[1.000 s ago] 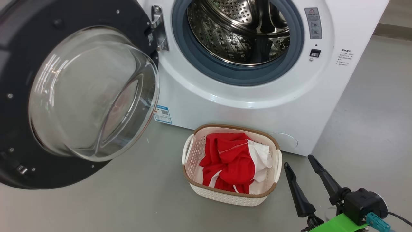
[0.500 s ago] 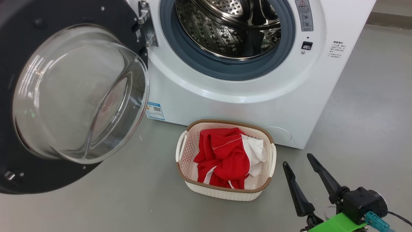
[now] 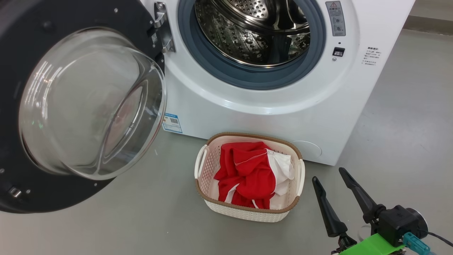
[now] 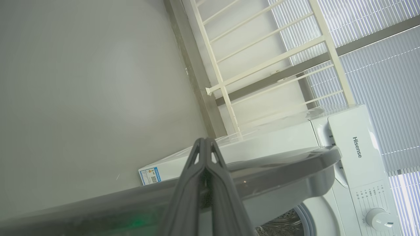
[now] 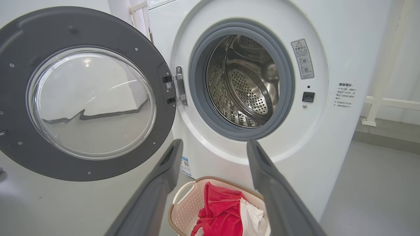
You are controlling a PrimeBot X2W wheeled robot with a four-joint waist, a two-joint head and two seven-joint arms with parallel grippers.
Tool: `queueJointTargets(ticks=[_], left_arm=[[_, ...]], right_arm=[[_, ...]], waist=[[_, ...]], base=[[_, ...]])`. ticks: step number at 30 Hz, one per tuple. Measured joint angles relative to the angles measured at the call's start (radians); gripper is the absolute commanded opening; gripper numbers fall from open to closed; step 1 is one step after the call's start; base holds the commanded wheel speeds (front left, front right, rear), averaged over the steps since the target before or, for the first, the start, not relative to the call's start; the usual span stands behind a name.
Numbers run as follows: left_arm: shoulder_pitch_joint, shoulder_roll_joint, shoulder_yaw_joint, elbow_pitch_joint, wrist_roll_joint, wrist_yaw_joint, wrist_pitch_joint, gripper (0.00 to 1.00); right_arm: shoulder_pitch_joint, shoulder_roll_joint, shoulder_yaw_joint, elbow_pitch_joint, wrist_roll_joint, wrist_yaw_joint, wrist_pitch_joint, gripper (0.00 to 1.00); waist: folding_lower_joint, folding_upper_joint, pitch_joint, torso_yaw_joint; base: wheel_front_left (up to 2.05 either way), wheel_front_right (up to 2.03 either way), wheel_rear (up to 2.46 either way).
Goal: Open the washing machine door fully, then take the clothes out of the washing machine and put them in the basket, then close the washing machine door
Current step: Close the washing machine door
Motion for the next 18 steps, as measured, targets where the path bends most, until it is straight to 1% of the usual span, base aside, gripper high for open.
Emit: queueJointTargets(ticks=[7, 18], left_arm=[[0.0, -0.006, -0.005, -0.01, -0.034, -0.033, 0.07, 0.0], [0.012, -0.043, -0.002, -0.061, -0.075, -0.045, 0.141, 0.0]], right_arm=[[0.0, 0.0, -0.001, 0.0, 0.0, 0.0, -0.004, 1.0], [0.0, 0.0, -0.001, 0.003, 0.0, 0.0, -0.014, 1.0]], waist=[[0.0, 0.0, -0.001, 0.009], [0.0001, 0.0, -0.009, 0.021]], base=[[0.0, 0.0, 0.0], [0.0, 0.0, 0.0]])
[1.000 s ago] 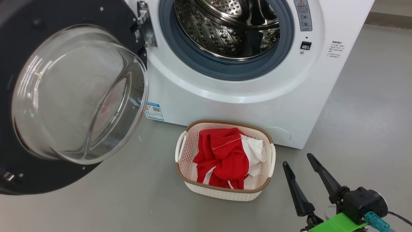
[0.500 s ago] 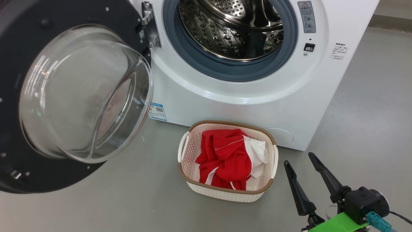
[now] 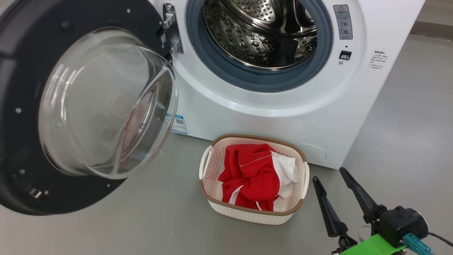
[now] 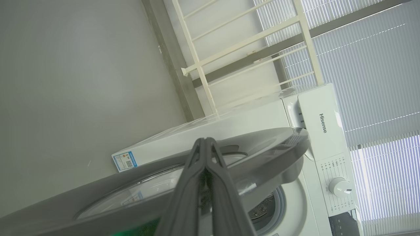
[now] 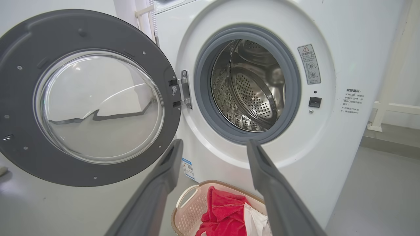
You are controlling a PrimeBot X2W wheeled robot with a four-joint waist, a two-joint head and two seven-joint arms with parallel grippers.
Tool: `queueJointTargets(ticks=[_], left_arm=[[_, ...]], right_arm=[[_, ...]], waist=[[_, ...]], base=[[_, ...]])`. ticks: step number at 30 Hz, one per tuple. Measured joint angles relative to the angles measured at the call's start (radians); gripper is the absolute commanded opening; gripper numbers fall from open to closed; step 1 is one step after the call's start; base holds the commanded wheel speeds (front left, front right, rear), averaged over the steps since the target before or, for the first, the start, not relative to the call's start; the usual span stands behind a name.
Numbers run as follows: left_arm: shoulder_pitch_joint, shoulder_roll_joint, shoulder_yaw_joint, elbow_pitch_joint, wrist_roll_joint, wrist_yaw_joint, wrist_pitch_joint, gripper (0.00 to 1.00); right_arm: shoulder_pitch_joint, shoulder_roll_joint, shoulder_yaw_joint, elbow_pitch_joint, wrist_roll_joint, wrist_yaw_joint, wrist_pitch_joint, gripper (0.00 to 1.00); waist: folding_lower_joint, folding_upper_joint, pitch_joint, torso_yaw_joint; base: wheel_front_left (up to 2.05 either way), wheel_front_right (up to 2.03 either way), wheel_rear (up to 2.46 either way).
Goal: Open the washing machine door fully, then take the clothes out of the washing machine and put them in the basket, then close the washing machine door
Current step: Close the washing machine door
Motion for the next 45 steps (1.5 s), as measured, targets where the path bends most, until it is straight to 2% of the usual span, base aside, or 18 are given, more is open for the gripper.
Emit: queueJointTargets(ticks=[11, 23, 37, 45], left_arm=[[0.054, -0.079, -0.014, -0.099, -0.03, -0.007, 0.064, 0.0], [0.124, -0.174, -0.037, -0.246, -0.058, 0.005, 0.124, 0.0], [0.205, -0.295, -0.085, -0.455, -0.083, 0.059, 0.166, 0.0], [0.245, -0.327, -0.115, -0.534, -0.106, 0.082, 0.174, 0.0]], right_arm=[[0.0, 0.0, 0.002, 0.012, 0.007, 0.0, -0.01, 1.0], [0.001, 0.0, 0.002, 0.019, 0.024, 0.0, -0.022, 1.0], [0.0, 0.0, 0.001, 0.023, 0.025, 0.0, -0.026, 1.0], [-0.001, 0.0, 0.002, 0.028, 0.025, 0.0, -0.032, 1.0]], waist=[[0.0, 0.0, -0.013, 0.007], [0.0, 0.0, -0.015, 0.002], [0.0, 0.0, 0.001, -0.002], [-0.0001, 0.0, 0.007, -0.015]], base=[[0.0, 0.0, 0.0], [0.0, 0.0, 0.0], [0.0, 0.0, 0.0], [0.0, 0.0, 0.0]])
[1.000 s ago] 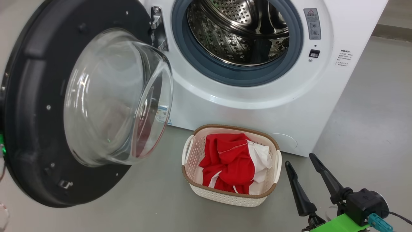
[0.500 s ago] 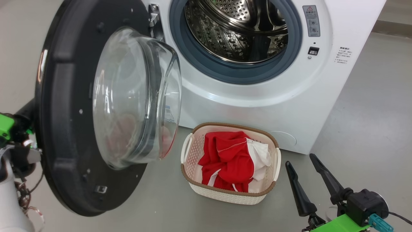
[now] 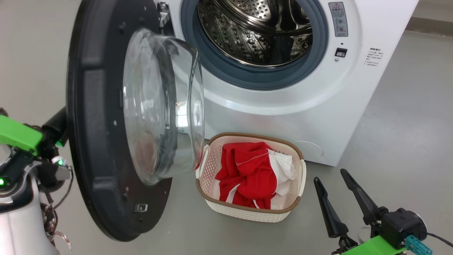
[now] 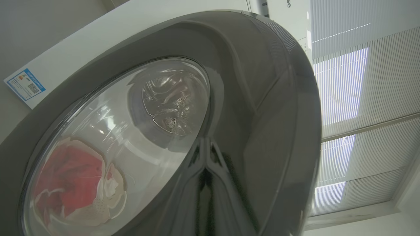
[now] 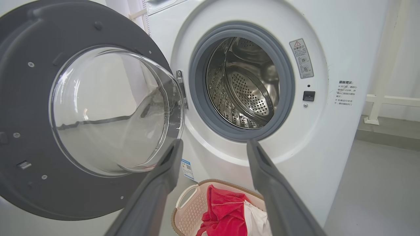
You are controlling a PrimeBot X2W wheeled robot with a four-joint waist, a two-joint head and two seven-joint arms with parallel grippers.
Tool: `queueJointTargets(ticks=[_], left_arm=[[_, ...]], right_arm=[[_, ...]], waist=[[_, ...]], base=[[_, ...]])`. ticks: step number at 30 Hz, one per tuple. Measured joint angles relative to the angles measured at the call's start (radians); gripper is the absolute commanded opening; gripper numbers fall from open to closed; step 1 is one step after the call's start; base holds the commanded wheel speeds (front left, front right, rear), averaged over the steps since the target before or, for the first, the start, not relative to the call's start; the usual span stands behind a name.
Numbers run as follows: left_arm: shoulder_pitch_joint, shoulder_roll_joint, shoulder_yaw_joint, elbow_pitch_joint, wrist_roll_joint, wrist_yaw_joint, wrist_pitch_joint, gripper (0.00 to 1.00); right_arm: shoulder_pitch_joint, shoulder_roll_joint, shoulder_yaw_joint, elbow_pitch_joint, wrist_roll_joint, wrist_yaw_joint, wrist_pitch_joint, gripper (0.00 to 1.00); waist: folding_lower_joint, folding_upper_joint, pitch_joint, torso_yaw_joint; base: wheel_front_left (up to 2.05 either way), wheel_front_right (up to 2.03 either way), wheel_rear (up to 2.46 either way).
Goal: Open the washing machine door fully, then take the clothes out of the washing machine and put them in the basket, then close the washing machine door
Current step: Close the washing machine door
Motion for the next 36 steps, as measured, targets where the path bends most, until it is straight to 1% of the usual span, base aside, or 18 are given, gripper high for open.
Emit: queueJointTargets(ticks=[6, 15, 25, 34, 36], left_arm=[[0.017, -0.007, -0.032, -0.03, -0.031, 0.005, -0.002, 0.0], [0.018, -0.009, -0.101, -0.039, -0.08, 0.008, -0.034, 0.0], [0.018, -0.01, -0.219, -0.03, -0.176, 0.007, -0.097, 0.0], [0.018, -0.01, -0.289, -0.005, -0.232, -0.003, -0.136, 0.0], [0.018, -0.01, -0.296, 0.0, -0.233, -0.012, -0.143, 0.0]], right_arm=[[-0.002, 0.0, 0.001, 0.004, 0.001, 0.0, -0.004, 1.0], [-0.021, 0.0, 0.001, 0.01, 0.006, 0.0, -0.008, 1.0], [-0.035, 0.0, 0.001, 0.016, 0.006, 0.0, -0.012, 1.0], [-0.036, 0.0, 0.004, 0.019, 0.007, 0.0, -0.012, 1.0], [-0.036, -0.001, 0.004, 0.02, 0.007, 0.0, -0.012, 1.0]], waist=[[0.0001, 0.0, 0.01, -0.013], [0.0, 0.0, 0.023, -0.034], [0.0, 0.0, 0.025, -0.058], [0.0001, 0.0, 0.03, -0.078], [0.0, 0.0, 0.031, -0.087]], base=[[0.0, 0.0, 0.0], [0.0, 0.0, 0.0], [0.0, 0.0, 0.0], [0.0, 0.0, 0.0], [0.0, 0.0, 0.0]])
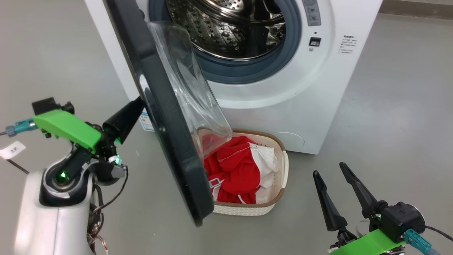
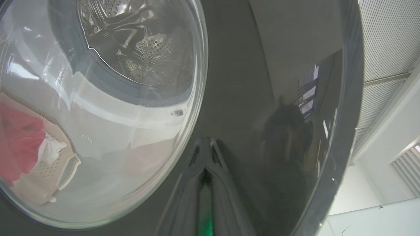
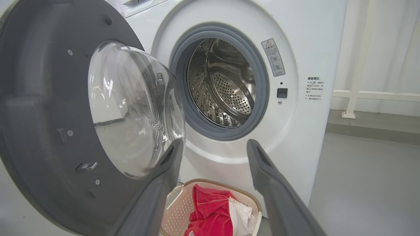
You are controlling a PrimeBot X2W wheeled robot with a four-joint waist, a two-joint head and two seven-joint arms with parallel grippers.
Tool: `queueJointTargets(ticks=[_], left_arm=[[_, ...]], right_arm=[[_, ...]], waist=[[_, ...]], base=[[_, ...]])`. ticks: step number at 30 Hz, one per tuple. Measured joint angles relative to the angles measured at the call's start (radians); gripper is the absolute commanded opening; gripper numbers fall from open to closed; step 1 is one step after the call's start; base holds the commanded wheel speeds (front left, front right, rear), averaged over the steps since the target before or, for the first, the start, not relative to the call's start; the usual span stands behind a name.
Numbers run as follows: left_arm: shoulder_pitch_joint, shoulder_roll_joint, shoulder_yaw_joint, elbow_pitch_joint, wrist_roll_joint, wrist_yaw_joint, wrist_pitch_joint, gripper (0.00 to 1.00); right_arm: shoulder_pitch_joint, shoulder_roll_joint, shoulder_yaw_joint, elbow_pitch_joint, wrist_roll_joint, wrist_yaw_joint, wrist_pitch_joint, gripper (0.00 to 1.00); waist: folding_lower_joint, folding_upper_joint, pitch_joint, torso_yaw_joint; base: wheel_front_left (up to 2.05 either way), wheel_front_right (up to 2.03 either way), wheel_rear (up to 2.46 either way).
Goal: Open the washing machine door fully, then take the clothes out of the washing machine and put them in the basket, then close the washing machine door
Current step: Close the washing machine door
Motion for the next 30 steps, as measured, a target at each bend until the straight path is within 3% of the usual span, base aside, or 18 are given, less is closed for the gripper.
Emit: queueJointTargets(ticks=[30], left_arm=[[-0.037, -0.002, -0.051, 0.062, -0.032, -0.054, -0.06, 0.0]], right_arm=[[-0.021, 0.0, 0.004, -0.001, 0.0, 0.0, 0.0, 1.0]], waist=[[0.0, 0.0, 0.037, -0.172]], base=[[0.0, 0.0, 0.0]])
